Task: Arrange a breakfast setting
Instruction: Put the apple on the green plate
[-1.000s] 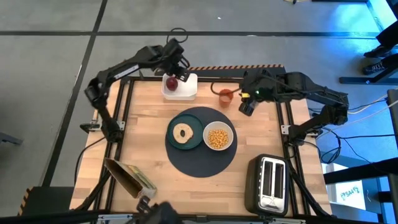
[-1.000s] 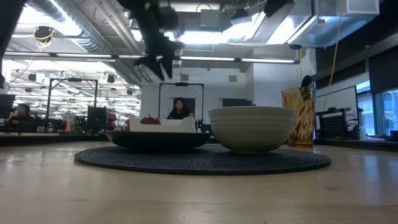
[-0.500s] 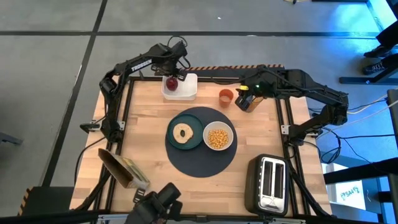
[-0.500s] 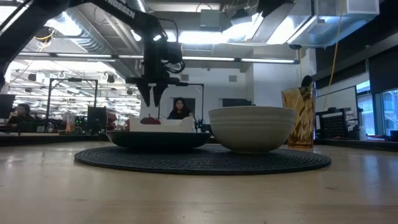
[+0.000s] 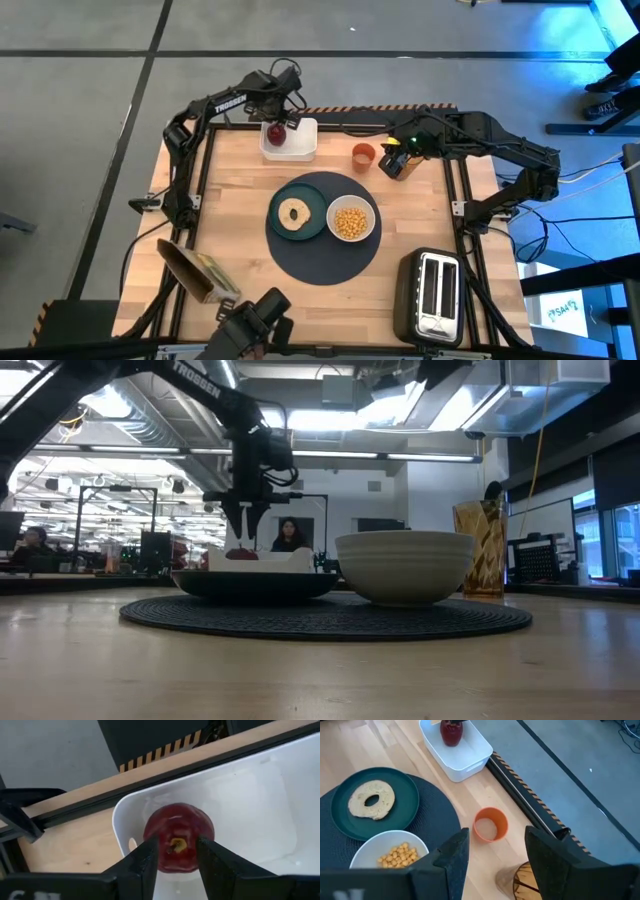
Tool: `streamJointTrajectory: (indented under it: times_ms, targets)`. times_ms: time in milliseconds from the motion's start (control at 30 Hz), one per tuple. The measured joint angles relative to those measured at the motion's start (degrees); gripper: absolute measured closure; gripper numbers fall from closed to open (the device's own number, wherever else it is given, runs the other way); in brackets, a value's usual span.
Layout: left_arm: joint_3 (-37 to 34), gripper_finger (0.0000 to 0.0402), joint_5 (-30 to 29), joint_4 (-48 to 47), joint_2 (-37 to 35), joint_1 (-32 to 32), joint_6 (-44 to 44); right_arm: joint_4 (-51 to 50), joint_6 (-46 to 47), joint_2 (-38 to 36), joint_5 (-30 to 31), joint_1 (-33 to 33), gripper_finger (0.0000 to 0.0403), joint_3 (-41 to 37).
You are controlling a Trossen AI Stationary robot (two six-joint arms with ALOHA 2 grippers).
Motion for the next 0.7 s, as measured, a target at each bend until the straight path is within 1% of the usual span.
streamJointTrajectory:
  times_ms: [267,400,700]
  targets:
    - [-1.80,0.0338,0.34,0.06,0.11,-0.01,0.00,-0.67,0.13,0.00,0.00,0.00,0.0221,0.00]
    - [-3.32,0.0354,1.56,1.21,0.11,0.00,0.00,-0.72,0.13,0.00,-0.01,0.00,0.0221,0.00]
    - [-3.94,0.0385,1.21,1.92,0.11,-0.01,0.65,-2.51,0.46,0.00,0.00,0.04,0.0221,0.00]
